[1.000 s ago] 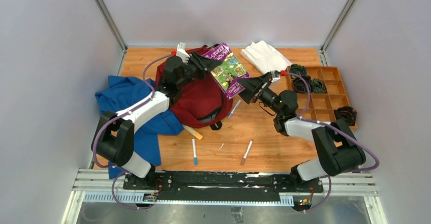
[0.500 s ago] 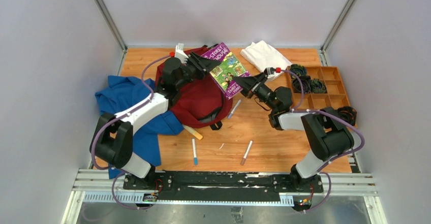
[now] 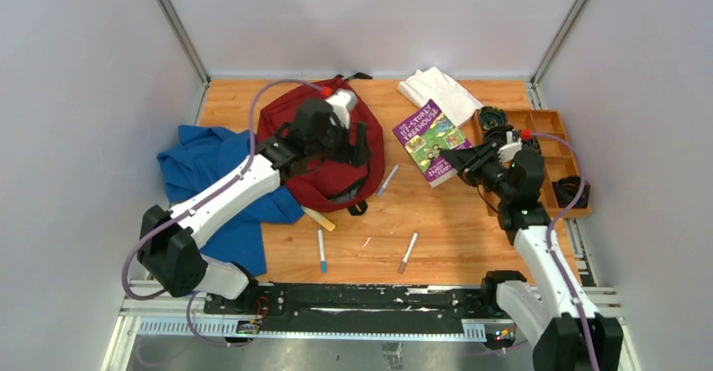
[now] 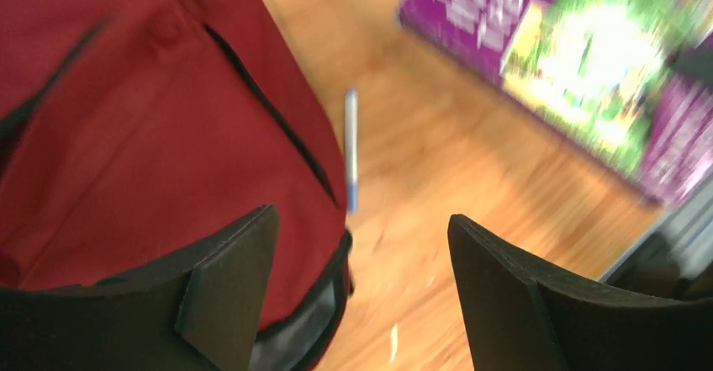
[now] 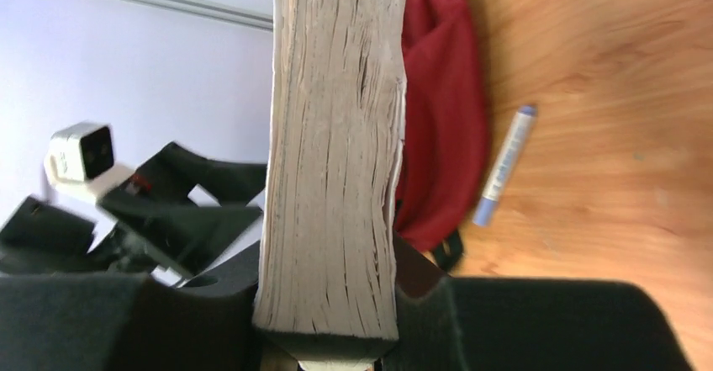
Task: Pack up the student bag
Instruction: Pick up the book from the center of the board, then place the book in the student bag.
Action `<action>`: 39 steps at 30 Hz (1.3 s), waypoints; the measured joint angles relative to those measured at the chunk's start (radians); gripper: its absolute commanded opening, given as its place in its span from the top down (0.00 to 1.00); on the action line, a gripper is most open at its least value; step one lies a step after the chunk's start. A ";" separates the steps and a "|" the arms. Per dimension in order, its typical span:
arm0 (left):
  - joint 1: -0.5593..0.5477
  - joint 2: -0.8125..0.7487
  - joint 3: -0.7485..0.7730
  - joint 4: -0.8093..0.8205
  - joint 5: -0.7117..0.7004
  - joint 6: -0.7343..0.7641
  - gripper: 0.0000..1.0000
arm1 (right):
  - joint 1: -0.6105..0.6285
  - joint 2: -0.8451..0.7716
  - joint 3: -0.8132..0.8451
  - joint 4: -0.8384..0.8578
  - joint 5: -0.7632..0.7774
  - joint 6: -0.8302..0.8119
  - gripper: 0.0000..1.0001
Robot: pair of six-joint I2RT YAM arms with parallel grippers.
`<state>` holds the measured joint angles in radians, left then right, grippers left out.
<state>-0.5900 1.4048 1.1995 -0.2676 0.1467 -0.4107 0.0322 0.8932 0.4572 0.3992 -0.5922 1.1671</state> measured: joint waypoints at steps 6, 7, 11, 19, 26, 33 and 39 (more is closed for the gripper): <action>-0.196 0.000 -0.066 -0.163 -0.109 0.270 0.20 | -0.013 -0.076 0.229 -0.490 0.082 -0.275 1.00; -0.212 0.002 -0.076 -0.180 -0.132 0.294 0.21 | -0.013 -0.079 0.245 -0.527 0.089 -0.301 1.00; -0.238 0.024 -0.098 -0.198 -0.211 0.354 0.31 | -0.013 -0.075 0.258 -0.626 0.103 -0.356 1.00; -0.241 0.116 -0.110 -0.169 -0.315 0.392 0.47 | -0.013 -0.072 0.258 -0.699 0.107 -0.383 1.00; -0.242 0.152 -0.112 -0.138 -0.404 0.409 0.64 | -0.013 -0.078 0.257 -0.706 0.104 -0.383 1.00; -0.244 0.175 -0.056 -0.158 -0.491 0.402 1.00 | -0.014 -0.078 0.233 -0.650 0.040 -0.373 1.00; -0.200 0.174 0.143 -0.222 -0.559 0.417 1.00 | -0.004 -0.078 0.206 -0.529 -0.093 -0.321 1.00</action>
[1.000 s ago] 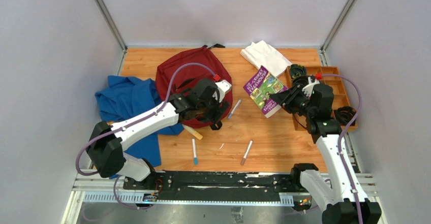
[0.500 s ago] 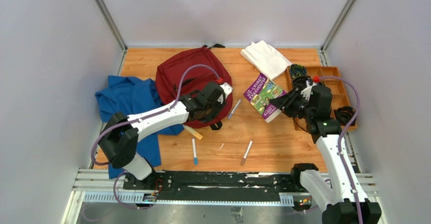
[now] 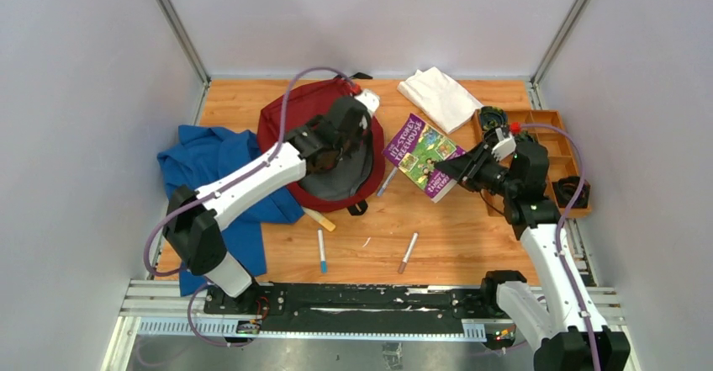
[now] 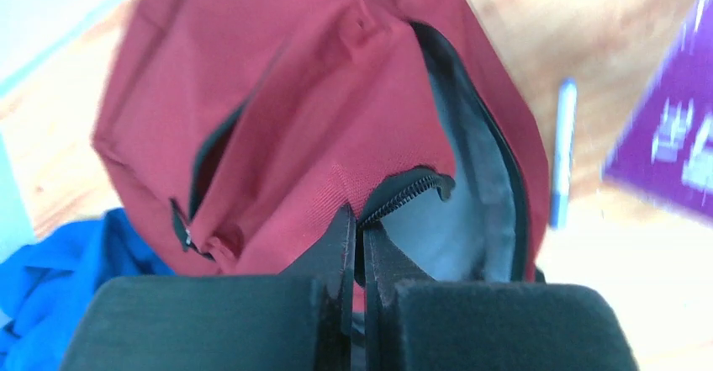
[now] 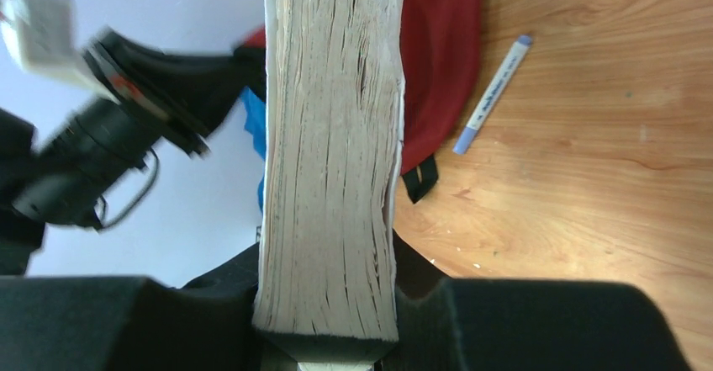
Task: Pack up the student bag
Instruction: Place the book in the student bag.
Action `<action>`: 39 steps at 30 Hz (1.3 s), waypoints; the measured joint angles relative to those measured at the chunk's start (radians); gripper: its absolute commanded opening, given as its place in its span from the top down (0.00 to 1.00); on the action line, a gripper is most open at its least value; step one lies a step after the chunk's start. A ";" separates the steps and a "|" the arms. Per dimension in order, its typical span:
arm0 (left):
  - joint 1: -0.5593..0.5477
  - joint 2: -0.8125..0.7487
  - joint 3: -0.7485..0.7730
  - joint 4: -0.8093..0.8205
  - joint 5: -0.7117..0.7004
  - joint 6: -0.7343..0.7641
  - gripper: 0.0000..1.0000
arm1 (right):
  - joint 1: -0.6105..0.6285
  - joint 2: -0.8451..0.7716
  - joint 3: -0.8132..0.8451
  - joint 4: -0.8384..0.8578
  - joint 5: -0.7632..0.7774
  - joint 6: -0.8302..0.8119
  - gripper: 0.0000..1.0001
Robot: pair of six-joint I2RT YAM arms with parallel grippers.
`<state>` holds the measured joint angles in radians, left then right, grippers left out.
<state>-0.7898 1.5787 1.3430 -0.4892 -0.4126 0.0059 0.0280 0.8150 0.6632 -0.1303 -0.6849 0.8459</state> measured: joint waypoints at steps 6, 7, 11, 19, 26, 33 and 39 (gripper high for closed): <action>0.111 -0.002 0.214 -0.042 -0.013 0.019 1.00 | 0.082 0.002 0.000 0.011 -0.039 0.011 1.00; 0.122 -0.002 0.243 -0.048 -0.018 0.024 1.00 | 0.115 0.003 -0.001 0.012 -0.037 0.018 1.00; 0.152 -0.001 0.291 -0.069 -0.017 0.036 1.00 | 0.272 0.032 -0.027 0.072 -0.012 0.059 1.00; 0.165 0.000 0.303 -0.093 0.029 0.046 1.00 | 0.440 0.307 -0.039 0.304 0.063 0.183 1.00; 0.167 0.000 0.303 -0.098 0.095 0.028 1.00 | 0.484 0.634 0.065 0.515 0.146 0.314 1.00; 0.167 0.000 0.303 -0.106 0.157 0.016 1.00 | 0.562 0.832 0.266 0.634 0.260 0.402 1.00; 0.167 -0.001 0.305 -0.114 0.208 0.006 1.00 | 0.625 0.961 0.396 0.632 0.446 0.447 1.00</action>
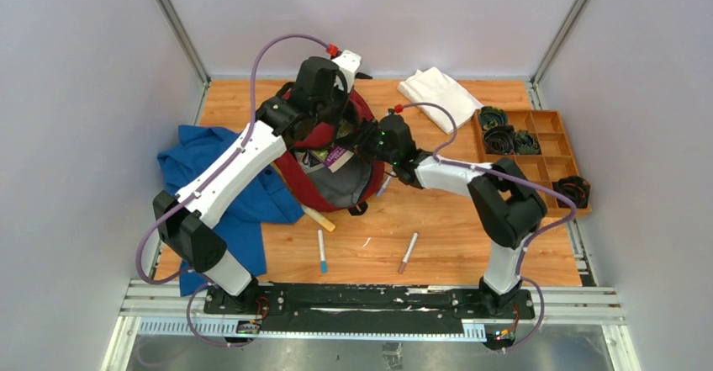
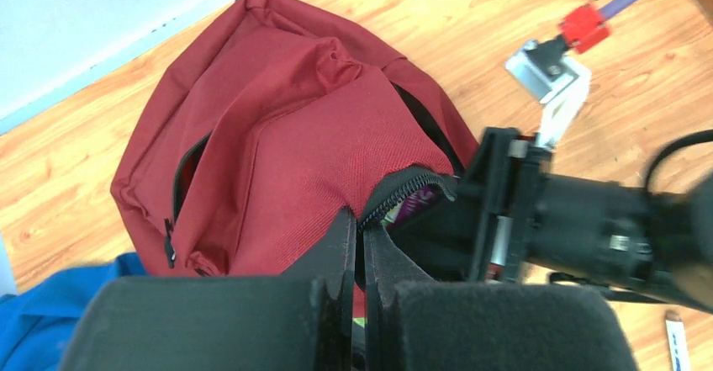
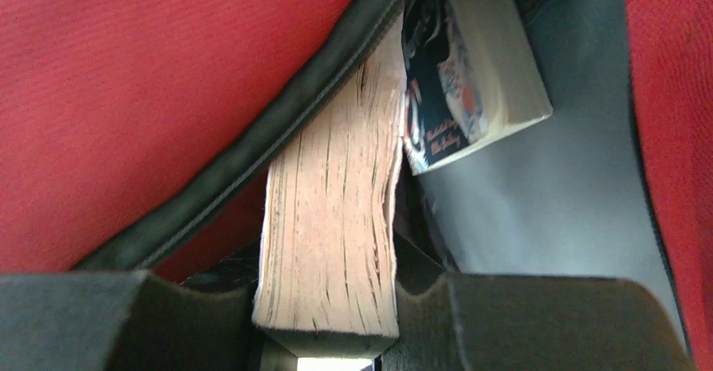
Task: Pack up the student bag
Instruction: Place the book in the student bag.
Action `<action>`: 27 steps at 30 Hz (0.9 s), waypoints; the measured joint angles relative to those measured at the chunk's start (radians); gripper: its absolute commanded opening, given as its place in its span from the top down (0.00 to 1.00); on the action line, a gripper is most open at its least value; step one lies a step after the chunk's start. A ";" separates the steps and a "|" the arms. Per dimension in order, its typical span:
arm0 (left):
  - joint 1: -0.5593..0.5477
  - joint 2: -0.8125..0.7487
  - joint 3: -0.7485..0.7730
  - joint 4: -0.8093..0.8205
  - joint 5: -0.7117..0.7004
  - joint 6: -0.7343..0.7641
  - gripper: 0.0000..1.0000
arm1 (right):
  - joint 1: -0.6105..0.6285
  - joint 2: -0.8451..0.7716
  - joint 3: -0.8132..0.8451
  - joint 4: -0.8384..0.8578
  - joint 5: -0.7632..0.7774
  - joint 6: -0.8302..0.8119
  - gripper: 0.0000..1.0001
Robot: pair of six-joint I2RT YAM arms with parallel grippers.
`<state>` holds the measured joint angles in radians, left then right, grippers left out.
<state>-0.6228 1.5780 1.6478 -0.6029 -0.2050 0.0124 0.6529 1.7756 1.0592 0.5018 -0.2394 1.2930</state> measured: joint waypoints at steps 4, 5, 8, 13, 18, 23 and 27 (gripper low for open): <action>0.000 -0.006 0.002 -0.010 0.034 -0.001 1.00 | 0.038 0.104 0.076 -0.025 0.124 0.024 1.00; 0.000 -0.008 0.002 -0.013 0.040 -0.001 1.00 | 0.043 0.124 0.093 -0.037 0.148 0.027 1.00; 0.001 -0.019 0.002 -0.034 0.049 0.003 1.00 | 0.057 0.171 0.146 -0.063 0.205 0.044 1.00; 0.006 -0.048 0.002 -0.058 0.086 0.019 1.00 | 0.068 0.238 0.250 -0.080 0.260 0.056 1.00; 0.006 -0.069 0.005 -0.088 0.130 0.022 1.00 | 0.068 0.366 0.415 -0.119 0.269 0.053 0.70; 0.006 -0.069 0.007 -0.095 0.140 0.018 1.00 | 0.072 0.393 0.445 -0.130 0.266 0.021 0.27; 0.006 -0.069 0.007 -0.095 0.137 0.010 1.00 | 0.079 0.371 0.370 -0.130 0.259 0.002 0.15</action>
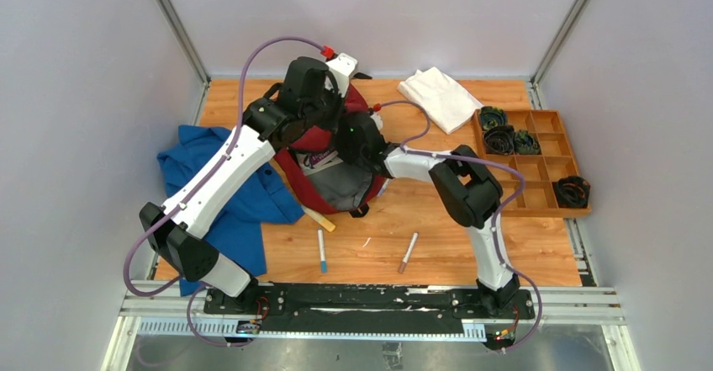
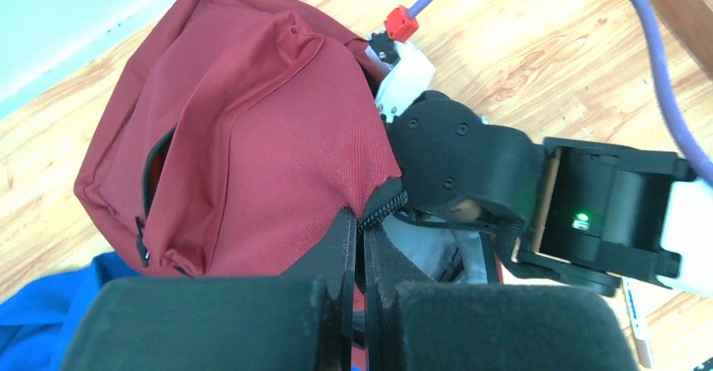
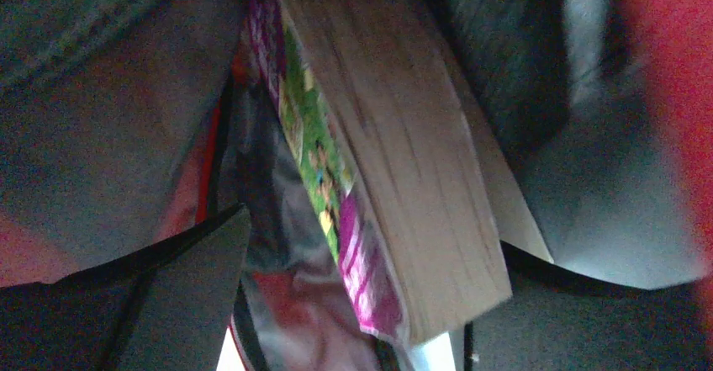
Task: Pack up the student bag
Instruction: Place the book in the student bag.
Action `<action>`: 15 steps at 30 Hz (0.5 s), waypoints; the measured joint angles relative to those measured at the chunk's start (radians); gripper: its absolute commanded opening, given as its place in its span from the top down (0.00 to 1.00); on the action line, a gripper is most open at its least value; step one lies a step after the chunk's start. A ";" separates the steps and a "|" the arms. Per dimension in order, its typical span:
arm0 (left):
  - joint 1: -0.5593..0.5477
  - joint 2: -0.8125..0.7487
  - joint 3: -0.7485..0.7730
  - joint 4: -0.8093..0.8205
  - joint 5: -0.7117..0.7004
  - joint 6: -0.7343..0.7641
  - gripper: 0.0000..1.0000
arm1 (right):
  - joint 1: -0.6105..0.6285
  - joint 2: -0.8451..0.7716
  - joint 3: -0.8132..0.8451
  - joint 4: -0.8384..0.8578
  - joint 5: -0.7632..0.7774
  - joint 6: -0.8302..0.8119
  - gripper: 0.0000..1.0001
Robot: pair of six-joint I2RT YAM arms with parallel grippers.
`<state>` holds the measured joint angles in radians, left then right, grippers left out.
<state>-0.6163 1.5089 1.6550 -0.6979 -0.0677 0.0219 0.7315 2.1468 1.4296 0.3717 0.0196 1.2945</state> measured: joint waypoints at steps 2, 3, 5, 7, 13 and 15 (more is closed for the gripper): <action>0.001 0.000 0.000 0.000 -0.003 -0.005 1.00 | 0.003 -0.034 -0.031 0.000 -0.017 -0.010 0.14; 0.002 0.000 0.000 0.001 -0.004 -0.006 1.00 | 0.005 -0.056 -0.048 -0.008 -0.025 -0.016 0.13; 0.005 0.000 0.000 0.002 -0.009 -0.008 1.00 | 0.008 -0.094 -0.079 -0.037 -0.043 -0.033 0.13; 0.006 0.000 0.000 0.006 -0.018 -0.009 1.00 | 0.010 -0.126 -0.100 -0.063 -0.060 -0.049 0.12; 0.019 0.000 -0.001 0.020 -0.031 -0.011 1.00 | 0.012 -0.181 -0.107 -0.150 -0.085 -0.118 0.11; 0.021 0.000 -0.001 0.023 -0.033 -0.012 1.00 | 0.012 -0.194 -0.107 -0.175 -0.098 -0.167 0.11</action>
<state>-0.5953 1.5089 1.6543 -0.6750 -0.1009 0.0101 0.7437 1.9530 1.3228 0.1967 -0.0780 1.1271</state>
